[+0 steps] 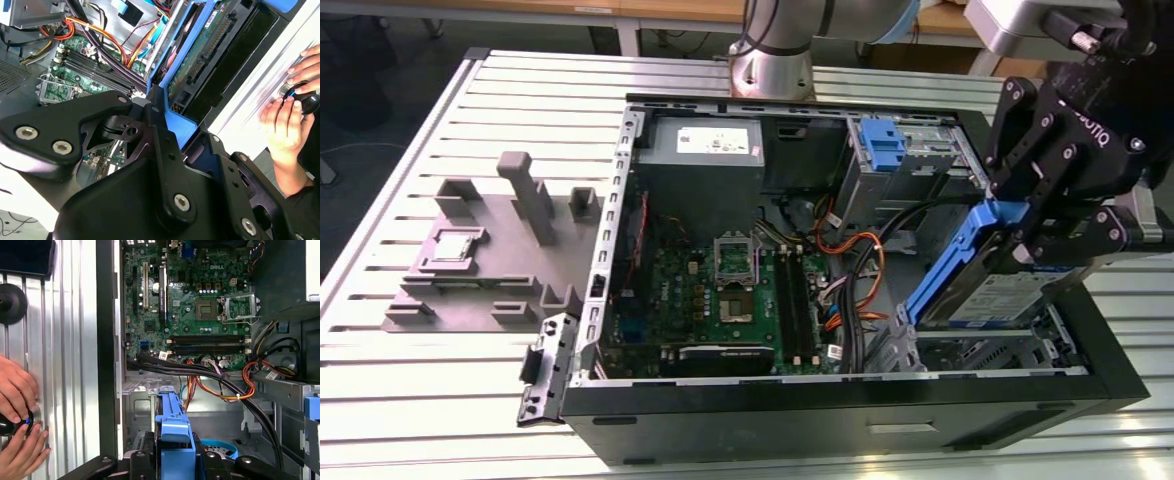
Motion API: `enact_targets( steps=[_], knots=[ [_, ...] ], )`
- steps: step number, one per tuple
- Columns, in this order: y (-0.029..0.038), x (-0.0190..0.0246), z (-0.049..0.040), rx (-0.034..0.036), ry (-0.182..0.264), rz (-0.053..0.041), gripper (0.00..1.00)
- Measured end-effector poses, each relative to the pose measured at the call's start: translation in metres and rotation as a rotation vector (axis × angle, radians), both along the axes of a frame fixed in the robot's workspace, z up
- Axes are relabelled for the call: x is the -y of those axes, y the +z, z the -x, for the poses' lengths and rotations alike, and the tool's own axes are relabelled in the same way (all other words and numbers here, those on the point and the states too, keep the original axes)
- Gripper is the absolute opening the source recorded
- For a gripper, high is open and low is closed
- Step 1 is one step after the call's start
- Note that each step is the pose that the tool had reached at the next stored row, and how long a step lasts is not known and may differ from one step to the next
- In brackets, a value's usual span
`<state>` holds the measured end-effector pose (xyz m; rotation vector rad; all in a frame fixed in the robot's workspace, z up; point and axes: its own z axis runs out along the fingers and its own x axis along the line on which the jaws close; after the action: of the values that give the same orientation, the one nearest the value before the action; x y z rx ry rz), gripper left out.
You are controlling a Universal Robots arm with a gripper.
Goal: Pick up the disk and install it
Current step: 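Insert the disk into the insertion slot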
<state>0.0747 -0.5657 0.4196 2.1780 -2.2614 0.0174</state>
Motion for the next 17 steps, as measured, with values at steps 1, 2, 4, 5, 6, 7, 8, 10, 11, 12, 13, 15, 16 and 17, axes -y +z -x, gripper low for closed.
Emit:
enact_targets(
  steps=[1, 2, 4, 5, 6, 7, 8, 10, 11, 12, 13, 15, 16, 17],
  knots=[
    [-0.0003, 0.0, 0.0, 0.0, 0.0, 0.0001, 0.37],
    [-0.0007, 0.0, 0.0, 0.0, 0.0, 0.0001, 0.37],
    [-0.0014, 0.0, 0.0, 0.0, 0.0, 0.0001, 0.37],
    [-0.0016, 0.0, 0.0, 0.0, 0.0, 0.0001, 0.37],
    [-0.0016, 0.0, 0.0, -0.0001, 0.0, 0.0002, 0.37],
    [-0.0021, 0.0, 0.0, 0.0, 0.0, 0.0001, 0.37],
    [-0.0025, 0.0, 0.0, 0.0, 0.0, 0.0, 0.37],
    [-0.0028, 0.0, 0.0, 0.0, 0.0, 0.0, 0.37],
    [-0.0031, 0.0, 0.0, 0.0, 0.0, 0.0, 0.37],
    [-0.0033, 0.0, 0.0, 0.0, 0.0, 0.0, 0.37],
    [-0.0036, 0.0, 0.0, 0.0, 0.0, 0.0001, 0.37],
    [-0.0046, 0.0, 0.0, 0.0, 0.0, 0.0, 0.37],
    [-0.0051, 0.0001, 0.0, 0.0, 0.0, 0.0001, 0.37],
    [-0.0057, 0.0001, 0.0, 0.0, 0.0, 0.0001, 0.37]
  ],
)
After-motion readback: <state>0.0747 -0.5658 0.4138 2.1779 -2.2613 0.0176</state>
